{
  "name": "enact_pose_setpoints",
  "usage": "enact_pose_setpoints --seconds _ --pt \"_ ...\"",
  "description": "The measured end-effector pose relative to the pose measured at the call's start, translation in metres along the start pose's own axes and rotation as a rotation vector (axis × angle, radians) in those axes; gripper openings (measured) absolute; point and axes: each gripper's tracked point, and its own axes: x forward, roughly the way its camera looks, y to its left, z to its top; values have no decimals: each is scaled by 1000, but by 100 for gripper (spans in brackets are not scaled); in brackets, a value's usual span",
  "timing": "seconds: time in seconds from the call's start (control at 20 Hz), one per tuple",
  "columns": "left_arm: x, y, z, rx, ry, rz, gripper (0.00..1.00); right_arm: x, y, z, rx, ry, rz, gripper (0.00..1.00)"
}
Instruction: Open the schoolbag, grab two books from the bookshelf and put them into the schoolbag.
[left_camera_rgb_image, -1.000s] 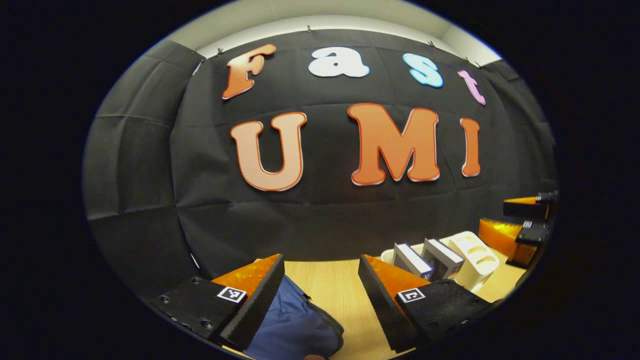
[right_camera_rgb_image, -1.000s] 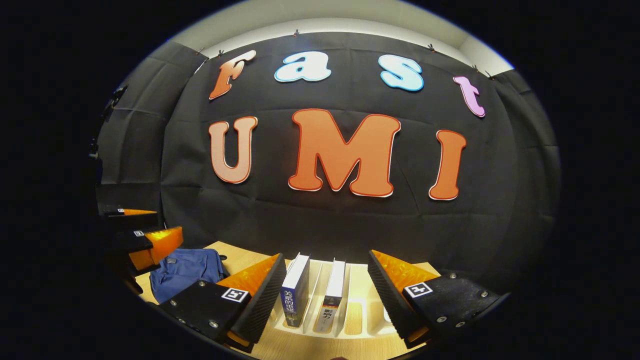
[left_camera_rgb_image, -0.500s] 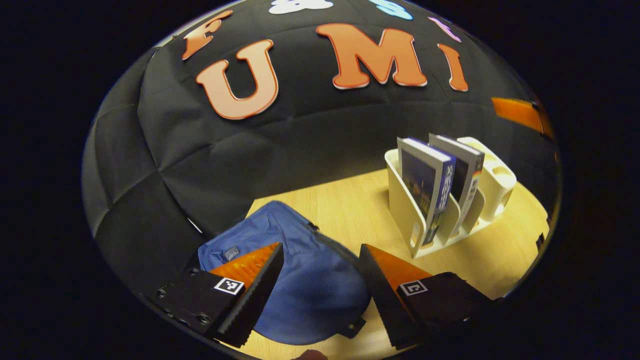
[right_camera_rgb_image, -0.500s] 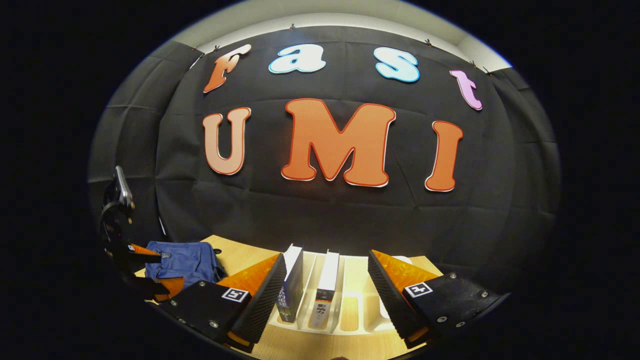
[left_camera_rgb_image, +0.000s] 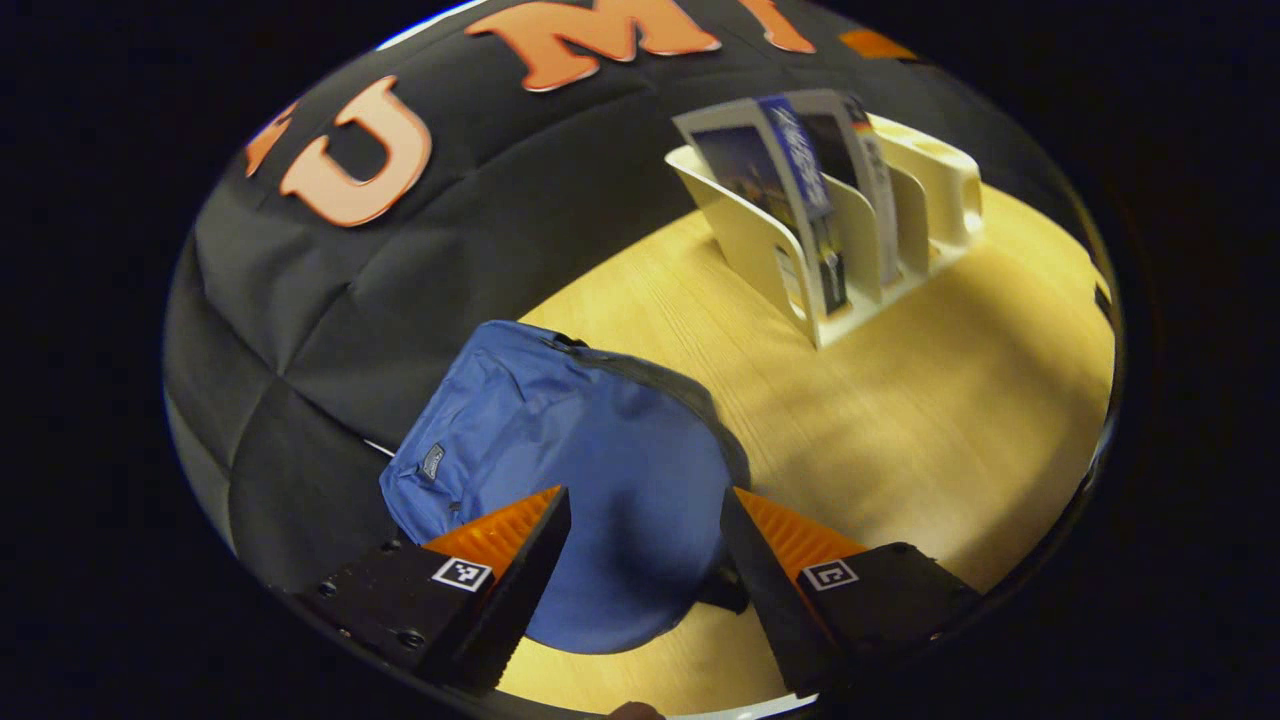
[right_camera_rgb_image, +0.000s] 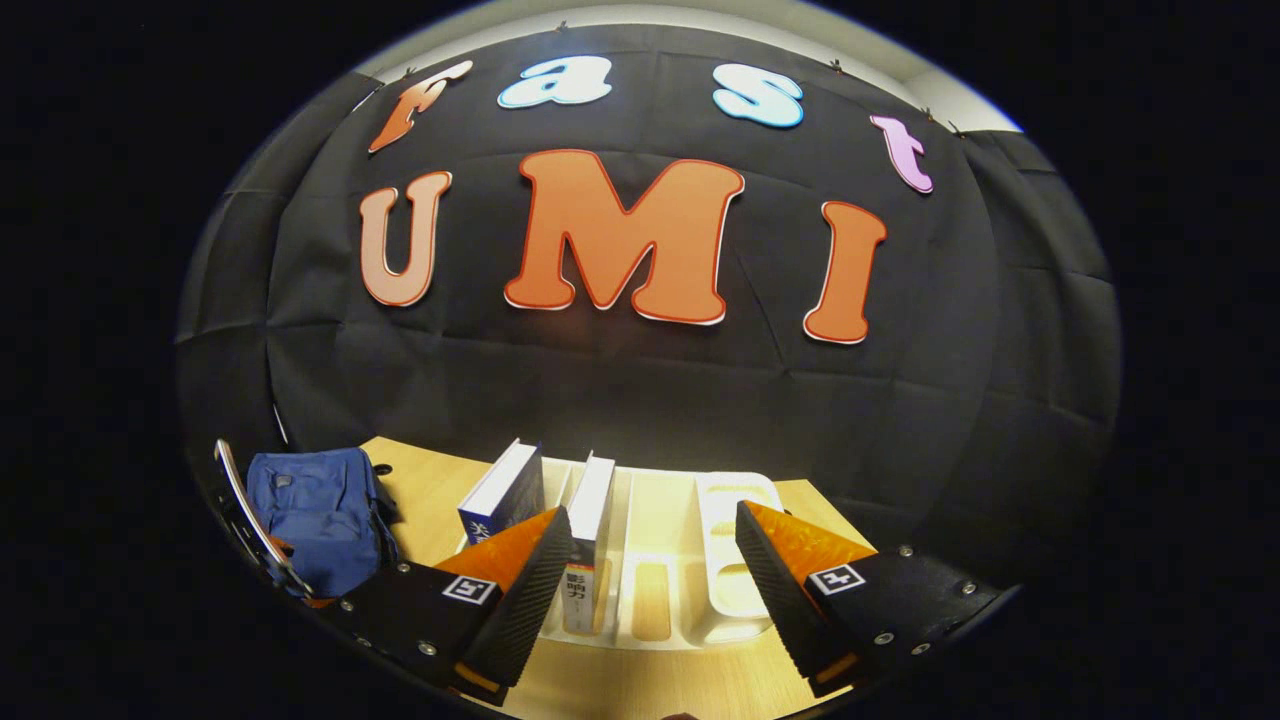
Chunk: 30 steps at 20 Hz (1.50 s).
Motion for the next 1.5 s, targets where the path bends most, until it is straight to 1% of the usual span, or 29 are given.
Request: enact_pose_setpoints --seconds 0.1,0.3,0.4,0.5,0.55,0.65,0.7,0.75,0.8,0.85,0.9,0.95,1.0,1.1,1.2,1.3,1.4,1.5 --pt "6 -7 -15 46 34 -3 98 1 -6 -6 -7 16 -12 97" --pt "25 -5 -47 89 141 26 98 2 -6 -12 -10 30 -13 97" --pt "32 -2 -53 115 157 58 96 1 -4 -10 -11 20 -5 97" --pt "33 -7 -52 136 149 44 95 2 -3 -9 -17 16 -4 97" --pt "32 -11 -53 141 156 35 100 3 -3 -10 -18 19 -5 97" --pt "31 -16 -52 159 149 34 75 3 -4 -12 -21 25 -7 97" --pt "29 -14 -49 166 147 44 51 3 -3 -11 -24 25 -8 97" --pt "25 -9 -44 175 133 60 46 4 -2 -10 -28 24 -7 97" --pt "23 -5 -41 170 128 59 31 3 -1 -9 -32 23 -6 97" --pt "22 -1 -40 162 125 58 28 3 0 -9 -34 25 -2 97" --pt "20 4 -40 156 138 58 7 3 3 -9 -32 28 5 97" --pt "18 8 -38 142 134 49 13 4 8 -7 -28 30 18 97" --pt "16 11 -36 129 133 37 7 7 14 -3 -23 30 34 97" --pt "11 21 -30 134 123 24 6 8 32 5 -13 22 84 97" --pt "2 36 -17 143 93 37 6 10 54 17 -7 21 139 97" --pt "-4 53 -4 122 58 49 6 17 76 29 -16 31 197 97" --pt "-9 73 8 91 29 58 6 27 97 32 -45 61 252 97" --pt "-17 93 22 47 4 53 6 36 117 28 -73 115 303 97"
